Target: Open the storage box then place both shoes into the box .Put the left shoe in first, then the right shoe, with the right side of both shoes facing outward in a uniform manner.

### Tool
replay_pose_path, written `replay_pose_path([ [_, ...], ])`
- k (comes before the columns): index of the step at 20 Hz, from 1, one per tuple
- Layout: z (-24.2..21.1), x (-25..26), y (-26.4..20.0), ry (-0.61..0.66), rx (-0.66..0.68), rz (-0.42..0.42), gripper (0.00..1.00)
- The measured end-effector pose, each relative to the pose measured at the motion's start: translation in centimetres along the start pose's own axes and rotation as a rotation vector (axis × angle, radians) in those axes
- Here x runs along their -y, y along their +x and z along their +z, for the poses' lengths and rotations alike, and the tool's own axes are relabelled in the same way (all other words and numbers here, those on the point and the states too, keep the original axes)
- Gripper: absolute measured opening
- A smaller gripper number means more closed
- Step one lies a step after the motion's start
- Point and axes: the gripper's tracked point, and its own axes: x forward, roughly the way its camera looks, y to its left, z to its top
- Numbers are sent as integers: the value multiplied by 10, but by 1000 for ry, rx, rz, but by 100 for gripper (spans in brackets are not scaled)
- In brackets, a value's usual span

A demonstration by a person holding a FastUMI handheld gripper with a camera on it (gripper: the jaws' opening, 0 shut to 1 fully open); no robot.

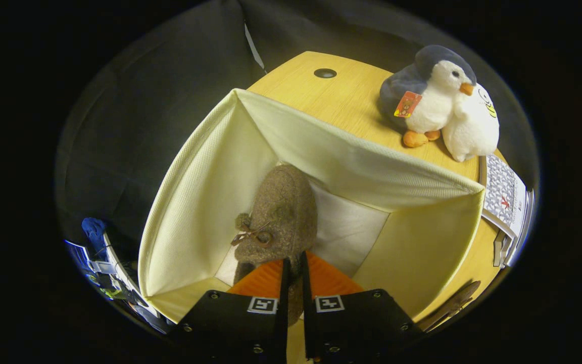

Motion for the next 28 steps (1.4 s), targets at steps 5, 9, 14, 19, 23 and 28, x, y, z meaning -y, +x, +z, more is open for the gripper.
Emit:
replay_pose_path([
  [5, 12, -4, -58, 43, 72, 78, 30],
  [9, 13, 3, -117, 17, 149, 129, 66],
  [14, -2, 38, -174, 72, 226, 154, 69],
  [19, -30, 92, -211, 153, 287, 154, 97],
  [23, -62, 144, -227, 264, 304, 154, 97],
  [28, -111, 209, -230, 382, 298, 122, 97],
])
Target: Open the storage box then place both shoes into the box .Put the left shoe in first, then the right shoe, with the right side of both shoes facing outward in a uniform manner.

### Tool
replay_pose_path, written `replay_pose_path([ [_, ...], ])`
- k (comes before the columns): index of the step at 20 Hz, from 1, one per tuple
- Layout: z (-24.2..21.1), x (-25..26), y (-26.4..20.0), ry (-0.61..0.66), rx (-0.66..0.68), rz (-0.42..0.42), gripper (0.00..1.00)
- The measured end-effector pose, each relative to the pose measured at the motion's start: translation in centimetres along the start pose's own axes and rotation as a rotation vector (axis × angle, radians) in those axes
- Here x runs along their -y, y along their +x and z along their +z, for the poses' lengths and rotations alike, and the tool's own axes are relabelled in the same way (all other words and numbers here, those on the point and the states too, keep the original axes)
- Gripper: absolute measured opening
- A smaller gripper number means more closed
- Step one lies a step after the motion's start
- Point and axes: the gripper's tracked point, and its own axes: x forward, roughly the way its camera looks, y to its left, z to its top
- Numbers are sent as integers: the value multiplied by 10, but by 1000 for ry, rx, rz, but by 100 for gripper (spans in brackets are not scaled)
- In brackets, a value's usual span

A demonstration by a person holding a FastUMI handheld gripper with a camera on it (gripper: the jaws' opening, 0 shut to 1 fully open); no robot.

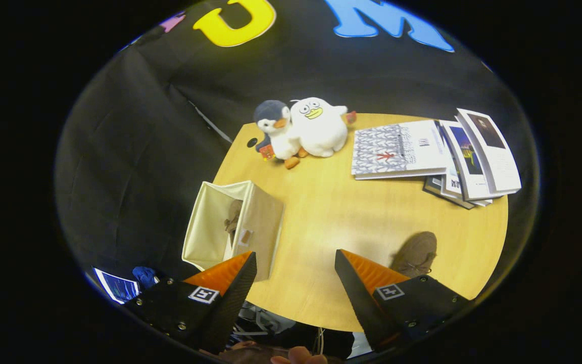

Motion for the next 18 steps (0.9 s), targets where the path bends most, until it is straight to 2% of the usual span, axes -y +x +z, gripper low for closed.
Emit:
replay_pose_path([
  [5, -11, 54, -8, 63, 10, -42, 97],
  [8, -23, 94, -8, 61, 5, -119, 97],
  [10, -39, 122, -4, 62, -21, -168, 97],
  [18, -108, 197, 19, 135, -155, -265, 97],
])
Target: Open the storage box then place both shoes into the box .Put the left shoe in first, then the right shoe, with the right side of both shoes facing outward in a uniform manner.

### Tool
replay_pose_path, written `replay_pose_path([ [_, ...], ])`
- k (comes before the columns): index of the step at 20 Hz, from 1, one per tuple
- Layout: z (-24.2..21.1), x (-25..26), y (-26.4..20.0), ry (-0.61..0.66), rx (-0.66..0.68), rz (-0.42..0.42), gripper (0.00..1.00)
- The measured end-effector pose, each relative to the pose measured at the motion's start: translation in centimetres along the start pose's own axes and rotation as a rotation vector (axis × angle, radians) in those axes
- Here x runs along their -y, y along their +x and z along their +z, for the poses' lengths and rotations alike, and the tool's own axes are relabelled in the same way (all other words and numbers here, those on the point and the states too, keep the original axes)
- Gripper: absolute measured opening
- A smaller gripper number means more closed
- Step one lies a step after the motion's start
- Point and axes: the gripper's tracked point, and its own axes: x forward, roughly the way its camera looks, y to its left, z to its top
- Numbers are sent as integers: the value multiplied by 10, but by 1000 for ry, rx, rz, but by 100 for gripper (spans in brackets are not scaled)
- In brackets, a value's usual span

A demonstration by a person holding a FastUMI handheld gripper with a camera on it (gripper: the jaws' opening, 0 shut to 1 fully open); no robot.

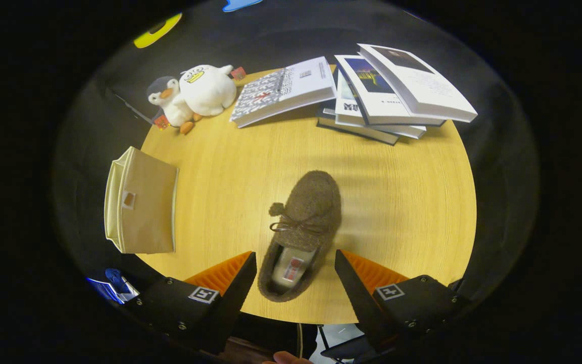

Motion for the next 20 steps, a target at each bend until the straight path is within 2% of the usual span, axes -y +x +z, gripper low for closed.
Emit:
replay_pose_path([
  [7, -20, 29, 44, 41, -106, -48, 97],
  [10, -10, 38, 58, 57, -91, -80, 96],
  [12, -6, 35, 65, 68, -89, -60, 95],
  [14, -7, 36, 71, 72, -105, -60, 82],
  [15, -7, 33, 71, 68, -108, -48, 81],
  [17, -11, 31, 78, 72, -123, -45, 55],
  [18, -12, 36, 78, 70, -129, -69, 36],
  [19, -10, 38, 76, 82, -125, -85, 24],
  [20, -10, 39, 74, 93, -123, -86, 7],
])
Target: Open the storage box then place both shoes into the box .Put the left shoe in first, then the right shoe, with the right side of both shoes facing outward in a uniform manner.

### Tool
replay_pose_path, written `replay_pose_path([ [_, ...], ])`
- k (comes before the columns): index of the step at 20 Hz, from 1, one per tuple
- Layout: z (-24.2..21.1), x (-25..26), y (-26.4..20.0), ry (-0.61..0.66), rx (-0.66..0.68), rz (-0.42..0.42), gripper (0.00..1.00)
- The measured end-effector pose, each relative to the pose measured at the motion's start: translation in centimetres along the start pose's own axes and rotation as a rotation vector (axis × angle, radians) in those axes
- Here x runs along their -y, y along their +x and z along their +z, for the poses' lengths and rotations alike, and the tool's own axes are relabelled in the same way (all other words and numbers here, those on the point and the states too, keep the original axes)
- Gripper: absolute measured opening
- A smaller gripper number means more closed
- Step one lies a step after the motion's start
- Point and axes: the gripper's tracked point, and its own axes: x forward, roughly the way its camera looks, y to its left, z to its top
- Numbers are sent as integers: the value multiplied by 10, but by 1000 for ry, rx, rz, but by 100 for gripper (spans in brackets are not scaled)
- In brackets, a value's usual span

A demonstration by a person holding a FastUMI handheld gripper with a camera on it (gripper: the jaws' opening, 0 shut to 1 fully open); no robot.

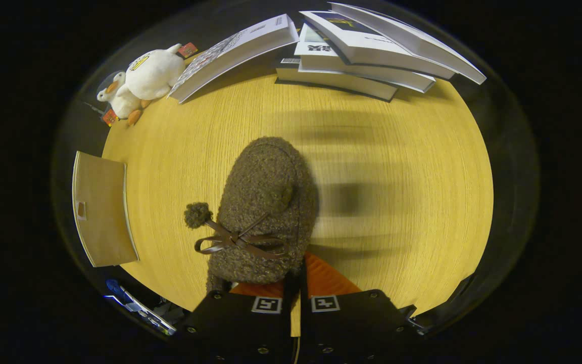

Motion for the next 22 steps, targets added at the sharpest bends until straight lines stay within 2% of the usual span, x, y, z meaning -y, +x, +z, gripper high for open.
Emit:
replay_pose_path([
  [7, 0, -9, -28, 2, 35, 54, 6],
  [9, 3, -14, -38, -7, 63, 58, 0],
  [11, 5, -24, -54, -26, 78, 69, 0],
  [18, 23, -94, -127, -149, 171, 134, 0],
  [22, 35, -143, -152, -215, 203, 179, 0],
])
